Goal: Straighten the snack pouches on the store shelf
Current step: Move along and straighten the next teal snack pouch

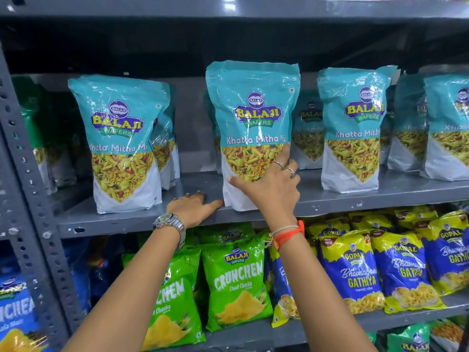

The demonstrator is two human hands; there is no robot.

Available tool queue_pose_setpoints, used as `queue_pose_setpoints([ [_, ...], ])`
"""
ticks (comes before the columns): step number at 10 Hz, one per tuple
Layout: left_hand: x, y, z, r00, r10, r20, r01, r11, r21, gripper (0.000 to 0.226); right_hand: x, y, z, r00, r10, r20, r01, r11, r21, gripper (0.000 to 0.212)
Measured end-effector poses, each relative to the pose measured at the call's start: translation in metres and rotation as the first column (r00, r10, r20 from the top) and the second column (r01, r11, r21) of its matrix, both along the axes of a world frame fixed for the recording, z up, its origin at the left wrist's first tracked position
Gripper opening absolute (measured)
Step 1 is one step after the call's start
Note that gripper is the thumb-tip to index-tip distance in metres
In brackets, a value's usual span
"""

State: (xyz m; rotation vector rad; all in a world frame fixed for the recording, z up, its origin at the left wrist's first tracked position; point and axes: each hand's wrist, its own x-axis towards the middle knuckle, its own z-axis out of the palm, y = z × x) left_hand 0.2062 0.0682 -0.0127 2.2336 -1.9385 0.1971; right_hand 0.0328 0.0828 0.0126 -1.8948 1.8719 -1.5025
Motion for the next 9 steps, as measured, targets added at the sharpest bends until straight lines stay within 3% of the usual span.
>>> queue_pose_setpoints([
  [9,-0.001,0.0,-0.002,1.0,0.015,-0.012,-0.015,0.999,-0.044,0.08,0.008,-0.024,-0.014,0.999,-0.009,0.054,0.008,1.0,0.01,0.133],
])
